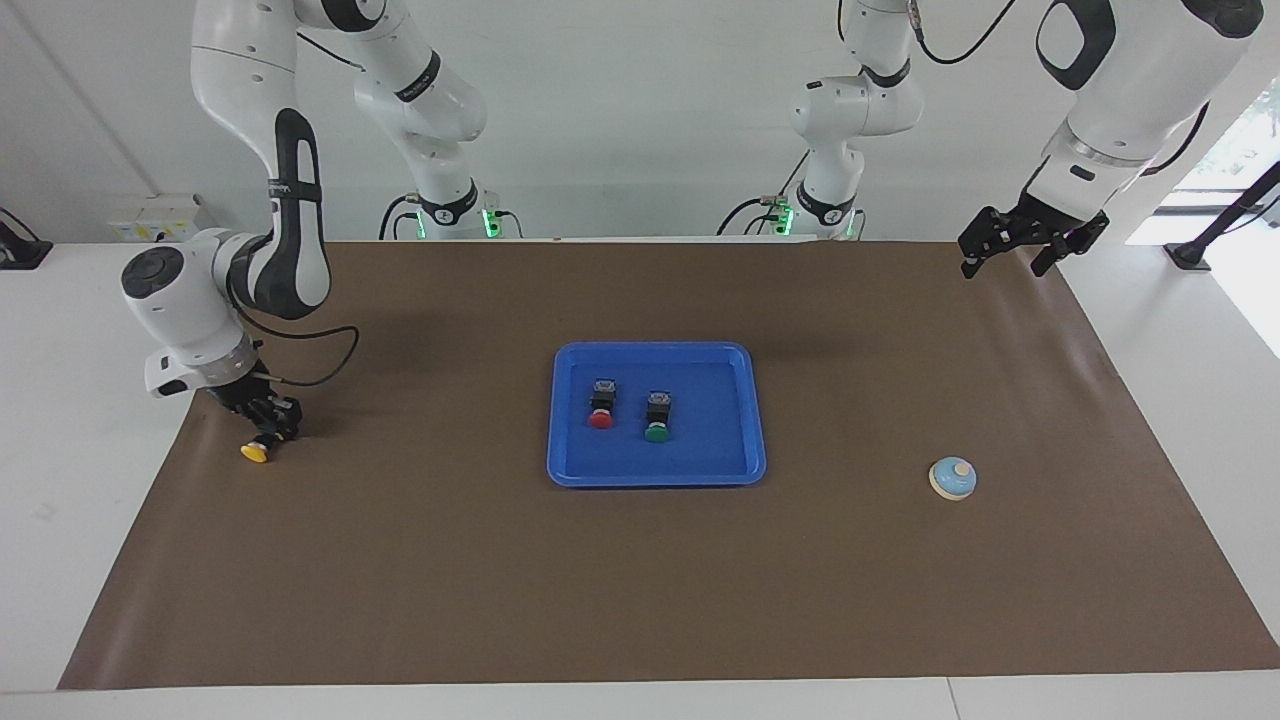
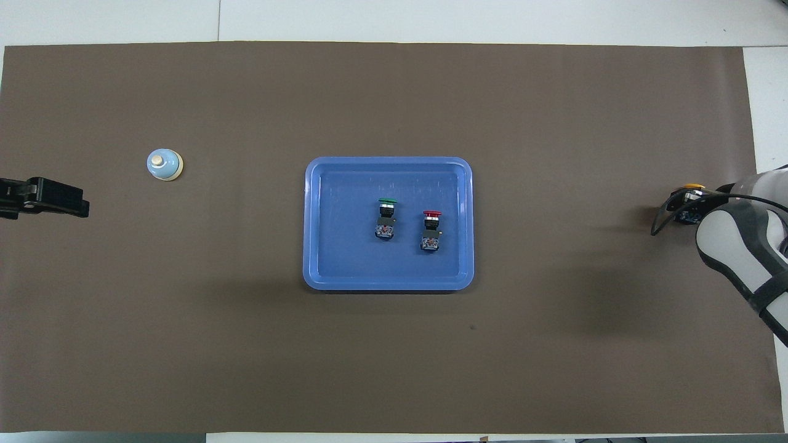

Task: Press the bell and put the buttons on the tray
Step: 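Move the right gripper back and grasp the yellow-topped button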

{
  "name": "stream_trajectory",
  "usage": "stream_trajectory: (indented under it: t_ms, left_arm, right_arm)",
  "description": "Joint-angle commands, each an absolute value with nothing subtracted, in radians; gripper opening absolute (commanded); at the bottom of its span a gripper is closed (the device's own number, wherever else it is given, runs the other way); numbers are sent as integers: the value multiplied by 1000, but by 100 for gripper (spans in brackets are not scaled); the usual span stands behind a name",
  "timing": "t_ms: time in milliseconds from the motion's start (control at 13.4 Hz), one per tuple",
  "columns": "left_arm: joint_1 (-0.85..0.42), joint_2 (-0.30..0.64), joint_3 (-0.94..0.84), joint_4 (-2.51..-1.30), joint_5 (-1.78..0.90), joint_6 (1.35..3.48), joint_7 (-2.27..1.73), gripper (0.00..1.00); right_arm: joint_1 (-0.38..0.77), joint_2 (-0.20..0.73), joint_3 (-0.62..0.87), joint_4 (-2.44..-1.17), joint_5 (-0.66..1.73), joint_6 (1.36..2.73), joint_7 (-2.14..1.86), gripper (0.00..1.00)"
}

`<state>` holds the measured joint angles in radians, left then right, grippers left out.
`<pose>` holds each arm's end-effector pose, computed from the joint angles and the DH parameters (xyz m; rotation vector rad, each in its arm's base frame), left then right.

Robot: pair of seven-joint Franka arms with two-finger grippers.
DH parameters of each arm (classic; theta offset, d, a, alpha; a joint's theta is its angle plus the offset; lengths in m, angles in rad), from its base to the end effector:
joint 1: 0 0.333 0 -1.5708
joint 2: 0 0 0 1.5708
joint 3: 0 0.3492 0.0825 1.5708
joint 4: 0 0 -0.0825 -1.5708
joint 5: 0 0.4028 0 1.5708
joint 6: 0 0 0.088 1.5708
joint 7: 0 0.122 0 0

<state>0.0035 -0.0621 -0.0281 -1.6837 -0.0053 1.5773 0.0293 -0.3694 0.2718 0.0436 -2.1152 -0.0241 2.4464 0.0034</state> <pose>0.5495 -0.0146 0.6228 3.1360 -0.0842 -0.0695 0.5723 -0.1941 0.2939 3.0882 -0.4874 0.0911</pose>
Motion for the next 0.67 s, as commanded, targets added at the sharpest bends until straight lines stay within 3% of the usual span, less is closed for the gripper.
stream_trajectory:
  t_ms: [0,373,596]
  left_arm:
    - [0,-80,-21,-1700,-9,1578,31,100]
    - [0,-80,-21,-1700,-11,1578,31,100]
    - [-2,-80,-21,-1700,-11,1578,31,100]
  right_arm:
    - [-379,264,58,-2108,-28,2409,-43,0]
    - [-250,249,61,-1900,-28,2142,6,0]
    - [-93,261,61,-1734,-28,1946,168,0]
